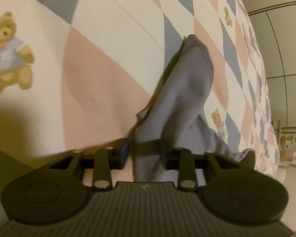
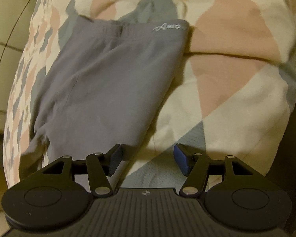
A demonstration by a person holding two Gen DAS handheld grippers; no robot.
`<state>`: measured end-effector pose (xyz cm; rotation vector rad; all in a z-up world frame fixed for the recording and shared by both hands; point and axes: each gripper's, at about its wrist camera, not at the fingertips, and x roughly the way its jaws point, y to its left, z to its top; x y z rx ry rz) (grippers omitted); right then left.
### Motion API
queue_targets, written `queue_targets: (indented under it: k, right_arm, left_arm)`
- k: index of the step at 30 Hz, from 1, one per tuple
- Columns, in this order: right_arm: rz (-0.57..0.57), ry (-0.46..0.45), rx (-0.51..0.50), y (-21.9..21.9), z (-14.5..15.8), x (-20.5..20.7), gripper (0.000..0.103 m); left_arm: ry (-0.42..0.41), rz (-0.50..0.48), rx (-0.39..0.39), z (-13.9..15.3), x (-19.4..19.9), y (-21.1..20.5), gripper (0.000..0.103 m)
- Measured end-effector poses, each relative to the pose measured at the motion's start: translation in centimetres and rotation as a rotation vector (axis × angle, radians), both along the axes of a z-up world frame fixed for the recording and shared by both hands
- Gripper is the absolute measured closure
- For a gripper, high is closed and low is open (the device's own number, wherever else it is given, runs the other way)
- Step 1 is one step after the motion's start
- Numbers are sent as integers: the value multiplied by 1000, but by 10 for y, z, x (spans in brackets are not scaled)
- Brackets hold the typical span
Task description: Fold clothes
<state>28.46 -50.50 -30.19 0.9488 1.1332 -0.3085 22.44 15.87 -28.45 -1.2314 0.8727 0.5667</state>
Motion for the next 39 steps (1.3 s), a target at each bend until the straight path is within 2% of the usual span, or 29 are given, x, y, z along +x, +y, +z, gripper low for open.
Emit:
queue_targets:
  k: [1,2,4,7,8,9,10,11,12,14,15,17,18,19,21,24,29,30,32,33,34,36,39]
  right_arm:
    - [-4,-1,-3,-1,0,0,42]
    - [-8,-2,-7,-2,-1,0,42]
    - [-16,-3,-13,-5,-2,1,42]
    - [2,-4,-34,-8,4,8,42]
    - [12,-7,-39,-9,7,10,42]
    - [23,-7,-48,-10,11,12,42]
    - [30,-4,-51,-12,12,14,42]
    - [37,-2,-54,-14,14,16,42]
    - [44,1,-58,-16,16,18,42]
    - [59,9,-60,-17,16,20,42]
    - [66,13,-61,-18,16,21,42]
    - [81,20,-63,-20,16,24,41]
    - [91,22,-64,-22,16,24,41]
    - [101,24,-65,-23,16,24,40]
    - [110,31,-65,-27,15,24,38]
    - [110,45,-64,-34,12,22,38]
    - [80,45,-36,-41,4,22,34]
    - [71,42,-28,-42,2,22,31]
    - [25,27,7,-48,-2,21,30]
    - [3,19,24,-51,-5,21,29]
    - [-20,12,41,-53,-7,20,28]
    - [-81,-6,82,-60,-13,18,27]
    - [-146,-49,112,-71,-16,18,28]
  left_arm:
    - [-9,1,9,2,2,-1,103]
    - [-25,-14,62,17,1,-3,103]
    - [-71,-71,237,68,-5,-12,103]
    - [-102,-207,488,146,-24,-35,100]
    - [-110,-256,572,172,-31,-44,96]
    - [-92,-307,642,187,-36,-52,86]
    - [-40,-353,706,188,-40,-60,69]
    - [31,-378,750,181,-46,-64,61]
    - [112,-383,732,164,-51,-62,62]
    - [220,-324,531,122,-65,-47,66]
    - [236,-257,408,103,-76,-39,71]
    - [199,-73,164,73,-105,-25,72]
    - [153,29,66,65,-120,-22,72]
    - [115,100,8,61,-131,-20,72]
    - [58,185,-36,60,-144,-19,71]
    - [0,283,-72,60,-156,-15,59]
    - [-16,447,-213,29,-164,-15,50]
    - [-11,459,-231,21,-160,-15,51]
    - [8,460,-206,6,-151,-11,68]
    - [9,457,-192,0,-146,-7,93]
    - [8,432,-159,1,-140,-2,103]
    - [18,351,-57,11,-124,8,103]
    - [-32,174,215,59,-106,17,103]
